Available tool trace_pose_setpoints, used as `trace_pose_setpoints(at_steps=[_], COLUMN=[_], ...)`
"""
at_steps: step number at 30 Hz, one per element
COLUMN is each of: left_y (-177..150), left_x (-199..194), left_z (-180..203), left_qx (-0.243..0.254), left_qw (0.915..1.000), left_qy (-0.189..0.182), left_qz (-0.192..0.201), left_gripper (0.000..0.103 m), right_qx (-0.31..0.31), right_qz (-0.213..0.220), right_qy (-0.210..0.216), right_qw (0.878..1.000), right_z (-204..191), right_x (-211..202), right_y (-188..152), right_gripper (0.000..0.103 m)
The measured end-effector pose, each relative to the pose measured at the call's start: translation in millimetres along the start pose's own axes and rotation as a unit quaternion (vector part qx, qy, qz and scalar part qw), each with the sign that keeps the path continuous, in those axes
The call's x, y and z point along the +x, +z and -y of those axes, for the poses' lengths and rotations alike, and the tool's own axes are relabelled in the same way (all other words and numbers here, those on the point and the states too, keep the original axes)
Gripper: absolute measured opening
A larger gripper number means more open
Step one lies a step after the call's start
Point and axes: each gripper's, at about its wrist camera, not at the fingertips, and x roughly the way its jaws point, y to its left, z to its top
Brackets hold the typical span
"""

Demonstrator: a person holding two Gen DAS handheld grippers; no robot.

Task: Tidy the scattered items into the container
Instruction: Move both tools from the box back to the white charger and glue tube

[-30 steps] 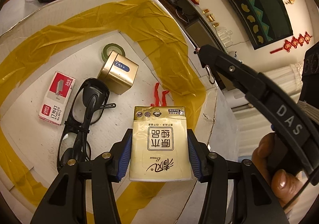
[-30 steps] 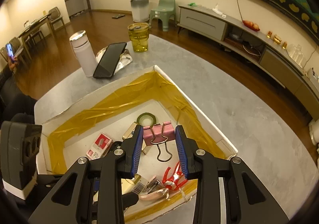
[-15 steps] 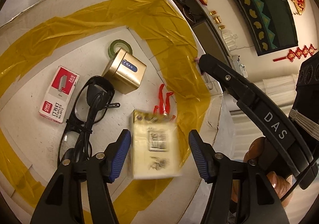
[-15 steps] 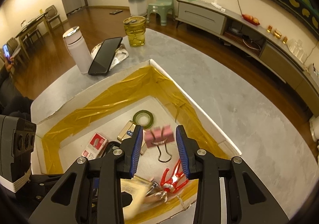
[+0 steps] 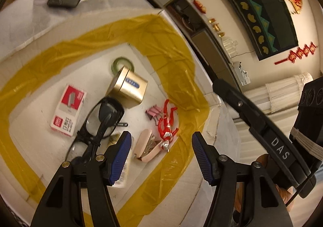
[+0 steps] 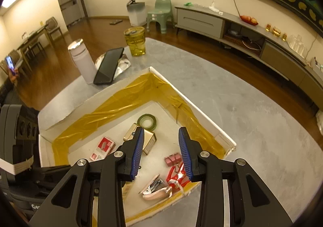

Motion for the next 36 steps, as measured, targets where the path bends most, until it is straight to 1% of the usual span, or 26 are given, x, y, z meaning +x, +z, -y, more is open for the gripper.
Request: trace_pose_setpoints(at_steps=[5,10,13,16,21,26,29,33,36], left_y=[-2.7,-12.0,-20.4,-29.3,-40.6,-50.3,-58.2,-67.8,-75.6], left_x=[-8.5,-17.3,-25.4,-34.9,-48.3,-50.7,-50.5,-50.7,-51.6], left_z=[16.6,35.6,50.7,64.9,79.3,88.9,96.0,104.3,111.3], left_qx=[0.036,0.079,0.114,0.146,0.175,0.193,0.203,0.215,0.227], left_qw=[0.9990,0.9946,0.9875,0.9775,0.9636,0.9557,0.9516,0.9472,0.9419], left_qy=[0.010,0.040,0.068,0.097,0.123,0.137,0.143,0.144,0.150], left_qz=[0.024,0.054,0.084,0.117,0.160,0.175,0.181,0.189,0.197], left_gripper=[0.063,0.063,0.063,0.063,0.063,0.063,0.063,0.063,0.063], right_qx=[0.016,0.040,0.047,0.049,0.045,0.046,0.050,0.060,0.062], right_qz=[0.024,0.045,0.063,0.080,0.109,0.138,0.151,0.156,0.158], right_qy=[0.016,0.024,0.033,0.048,0.079,0.117,0.132,0.148,0.158], right_qw=[0.999,0.998,0.996,0.994,0.990,0.982,0.978,0.975,0.973], right_z=[7.3,17.8,21.4,22.4,16.8,11.3,13.1,17.8,22.5], right_x=[-20.8,-46.3,-67.0,-88.5,-118.9,-145.4,-156.7,-166.9,-177.4], right_y=[-14.6,-33.6,-45.5,-57.3,-75.8,-100.9,-117.0,-131.5,-141.7], right_gripper=[0.038,0.038,0.038,0.038,0.038,0.038,0.038,0.038,0.038])
